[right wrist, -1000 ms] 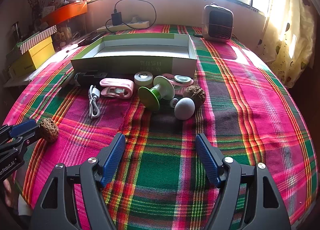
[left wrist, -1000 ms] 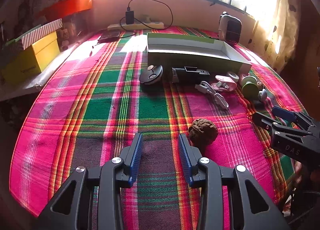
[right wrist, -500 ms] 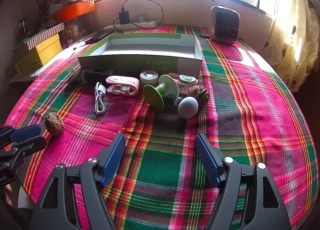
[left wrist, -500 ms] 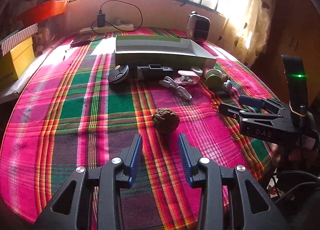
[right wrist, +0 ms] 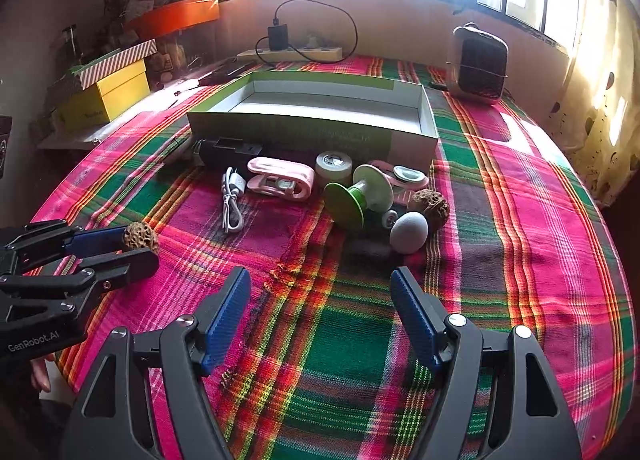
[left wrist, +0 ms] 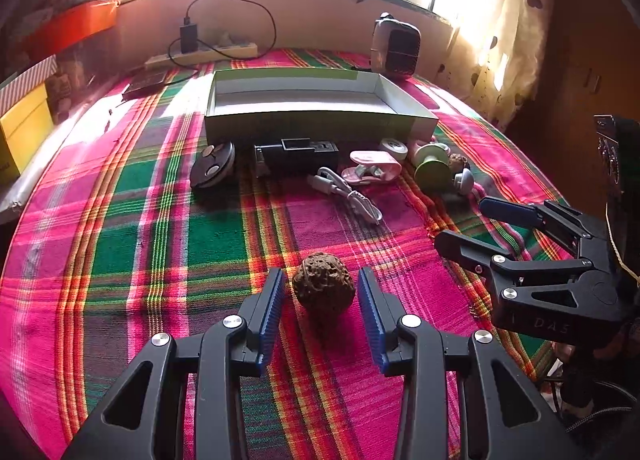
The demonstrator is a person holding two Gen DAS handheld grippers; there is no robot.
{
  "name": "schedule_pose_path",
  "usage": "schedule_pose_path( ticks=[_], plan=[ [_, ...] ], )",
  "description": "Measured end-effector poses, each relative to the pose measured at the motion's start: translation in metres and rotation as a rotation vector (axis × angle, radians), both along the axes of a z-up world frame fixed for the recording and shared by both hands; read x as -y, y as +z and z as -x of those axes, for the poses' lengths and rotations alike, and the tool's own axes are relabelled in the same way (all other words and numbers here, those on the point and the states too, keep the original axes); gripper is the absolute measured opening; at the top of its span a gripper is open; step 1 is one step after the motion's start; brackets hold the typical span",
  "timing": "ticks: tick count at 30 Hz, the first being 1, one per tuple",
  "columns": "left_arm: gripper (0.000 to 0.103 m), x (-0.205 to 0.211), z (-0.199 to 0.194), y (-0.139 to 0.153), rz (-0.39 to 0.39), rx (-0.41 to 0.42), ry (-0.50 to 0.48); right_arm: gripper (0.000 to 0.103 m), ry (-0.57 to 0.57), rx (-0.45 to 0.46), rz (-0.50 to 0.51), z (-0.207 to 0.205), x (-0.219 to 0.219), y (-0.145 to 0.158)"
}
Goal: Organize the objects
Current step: 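Grasp the brown walnut with the left tool while the right tool grasps the white USB cable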
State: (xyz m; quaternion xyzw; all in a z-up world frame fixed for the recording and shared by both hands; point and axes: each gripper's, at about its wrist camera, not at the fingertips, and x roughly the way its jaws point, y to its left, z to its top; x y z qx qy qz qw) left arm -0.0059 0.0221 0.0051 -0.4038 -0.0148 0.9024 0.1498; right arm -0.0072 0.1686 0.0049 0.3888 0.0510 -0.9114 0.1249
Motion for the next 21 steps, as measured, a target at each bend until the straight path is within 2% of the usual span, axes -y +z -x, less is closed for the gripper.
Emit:
schedule_pose_path(
  ticks=[3, 10, 21],
  plan=[
    [0.036, 0.001, 0.005, -0.002, 0.011, 0.008, 0.005, 0.073, 0.002, 0.003, -0.001, 0.004, 0.001, 0.002],
    [0.036, 0.009, 0.009, -0.002, -0.025, 0.021, 0.011, 0.073, 0.052, 0.017, -0.01, 0.011, 0.015, 0.003],
    [0.029, 0.028, 0.018, -0.002, -0.026, 0.025, 0.053, 0.073, 0.115, 0.062, -0.028, 0.03, 0.046, 0.002]
  ],
)
